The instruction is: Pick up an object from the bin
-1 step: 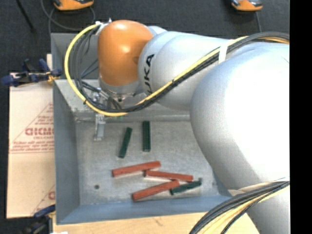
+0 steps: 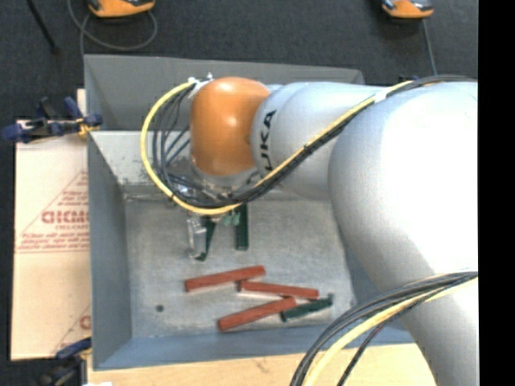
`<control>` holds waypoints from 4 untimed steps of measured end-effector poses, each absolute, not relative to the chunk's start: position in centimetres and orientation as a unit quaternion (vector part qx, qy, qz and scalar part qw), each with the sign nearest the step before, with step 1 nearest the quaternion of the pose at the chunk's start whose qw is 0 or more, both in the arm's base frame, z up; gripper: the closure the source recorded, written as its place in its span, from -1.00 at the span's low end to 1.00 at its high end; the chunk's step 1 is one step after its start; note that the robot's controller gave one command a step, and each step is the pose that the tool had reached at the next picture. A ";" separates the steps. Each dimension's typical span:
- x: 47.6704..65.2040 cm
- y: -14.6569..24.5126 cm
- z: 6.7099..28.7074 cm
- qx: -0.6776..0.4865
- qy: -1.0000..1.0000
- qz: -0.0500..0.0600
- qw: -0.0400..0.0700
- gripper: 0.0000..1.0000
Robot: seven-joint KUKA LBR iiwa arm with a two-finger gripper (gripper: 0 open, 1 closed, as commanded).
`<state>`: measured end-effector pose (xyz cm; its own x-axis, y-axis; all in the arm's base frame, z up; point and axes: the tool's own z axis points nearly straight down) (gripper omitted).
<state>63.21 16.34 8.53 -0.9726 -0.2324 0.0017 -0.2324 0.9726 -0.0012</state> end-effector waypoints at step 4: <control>56.6 7.3 29.9 0.036 -0.999 -0.001 -0.007 1.00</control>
Offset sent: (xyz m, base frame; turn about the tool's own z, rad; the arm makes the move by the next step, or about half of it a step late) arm 0.0043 -0.0530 0.0641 0.3078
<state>56.59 7.31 29.89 -0.9973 -0.0719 -0.0134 -0.0719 0.9974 0.0011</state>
